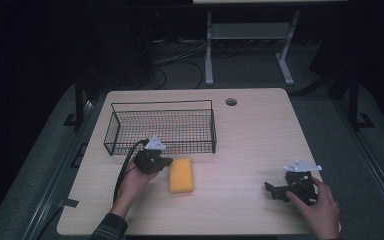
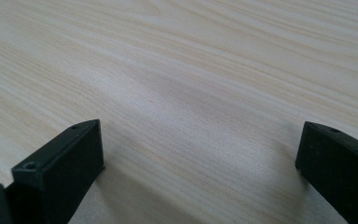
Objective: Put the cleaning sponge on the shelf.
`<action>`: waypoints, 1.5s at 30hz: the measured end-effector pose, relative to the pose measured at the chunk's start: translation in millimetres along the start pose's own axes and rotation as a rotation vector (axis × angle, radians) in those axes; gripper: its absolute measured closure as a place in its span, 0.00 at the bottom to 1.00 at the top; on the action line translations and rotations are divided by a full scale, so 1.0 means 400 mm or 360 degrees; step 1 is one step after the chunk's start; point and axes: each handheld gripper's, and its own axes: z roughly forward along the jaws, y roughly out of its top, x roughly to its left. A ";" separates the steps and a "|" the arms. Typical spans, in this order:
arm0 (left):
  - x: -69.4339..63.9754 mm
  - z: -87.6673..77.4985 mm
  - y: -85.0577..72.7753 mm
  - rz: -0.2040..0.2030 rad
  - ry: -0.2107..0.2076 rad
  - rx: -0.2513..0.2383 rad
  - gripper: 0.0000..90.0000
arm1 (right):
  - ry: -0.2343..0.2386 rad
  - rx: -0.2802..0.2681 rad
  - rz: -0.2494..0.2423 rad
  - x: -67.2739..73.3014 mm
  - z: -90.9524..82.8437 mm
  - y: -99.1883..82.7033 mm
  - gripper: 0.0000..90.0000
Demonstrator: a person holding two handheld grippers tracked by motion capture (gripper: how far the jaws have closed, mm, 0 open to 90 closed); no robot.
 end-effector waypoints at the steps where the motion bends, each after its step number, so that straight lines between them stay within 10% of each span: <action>1: -0.001 0.005 0.003 0.0004 -0.0005 -0.0001 1.00 | 0.0000 0.0000 0.0000 0.000 0.000 0.000 0.00; 34: -0.057 0.089 0.089 0.0136 -0.0106 0.0014 1.00 | 0.0000 0.0000 0.0000 0.000 0.000 0.000 0.00; 45: -0.060 0.061 0.096 0.0062 -0.0125 0.0034 0.97 | 0.0000 0.0000 0.0000 0.000 0.000 0.000 0.00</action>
